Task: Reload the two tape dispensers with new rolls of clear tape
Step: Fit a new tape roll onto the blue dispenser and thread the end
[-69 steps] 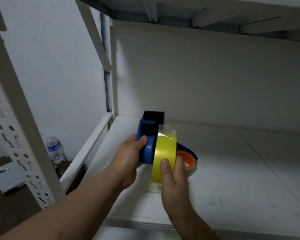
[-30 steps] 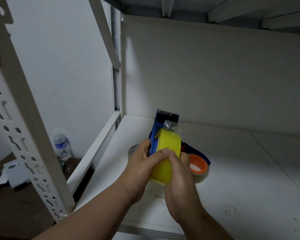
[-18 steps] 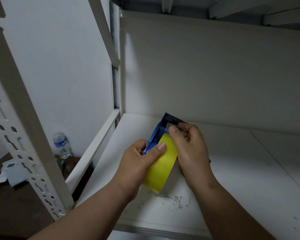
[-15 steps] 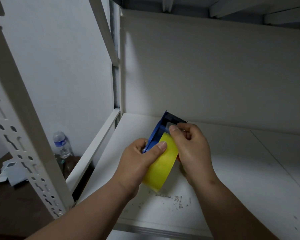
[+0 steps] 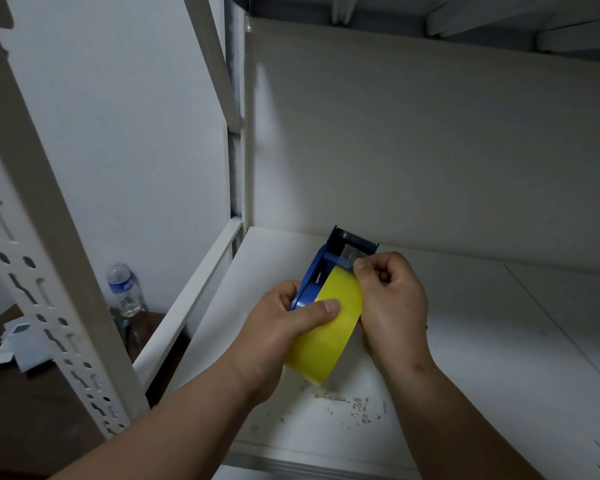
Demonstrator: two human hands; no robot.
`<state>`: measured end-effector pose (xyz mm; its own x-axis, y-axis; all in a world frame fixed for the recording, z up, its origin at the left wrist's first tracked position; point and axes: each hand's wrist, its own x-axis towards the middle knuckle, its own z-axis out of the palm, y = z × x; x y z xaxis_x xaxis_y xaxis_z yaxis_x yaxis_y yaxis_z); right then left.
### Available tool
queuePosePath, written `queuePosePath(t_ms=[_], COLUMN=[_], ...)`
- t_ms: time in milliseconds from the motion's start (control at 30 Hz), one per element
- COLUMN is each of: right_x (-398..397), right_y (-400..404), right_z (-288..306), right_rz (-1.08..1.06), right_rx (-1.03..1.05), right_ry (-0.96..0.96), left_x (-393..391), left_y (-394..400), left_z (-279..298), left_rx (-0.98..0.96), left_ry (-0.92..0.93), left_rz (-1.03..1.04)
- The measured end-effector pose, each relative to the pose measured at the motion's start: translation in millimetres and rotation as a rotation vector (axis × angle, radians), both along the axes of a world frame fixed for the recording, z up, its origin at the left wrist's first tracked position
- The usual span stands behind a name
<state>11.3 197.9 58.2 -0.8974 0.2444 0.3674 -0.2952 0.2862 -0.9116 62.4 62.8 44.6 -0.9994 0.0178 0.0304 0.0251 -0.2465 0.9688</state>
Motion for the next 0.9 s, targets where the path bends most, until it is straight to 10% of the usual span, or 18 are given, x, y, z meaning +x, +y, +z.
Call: queuePosePath(t_ms=[900], right_x=[-9.5], right_y=[-8.8], right_z=[0.2], right_rz=[0.001], right_rx=[0.116], right_ry=[-0.054], left_x=[-8.6], left_y=[-9.4], left_z=[-5.2], left_rx=[-0.064], left_ry=[0.0], left_rz=[0.186])
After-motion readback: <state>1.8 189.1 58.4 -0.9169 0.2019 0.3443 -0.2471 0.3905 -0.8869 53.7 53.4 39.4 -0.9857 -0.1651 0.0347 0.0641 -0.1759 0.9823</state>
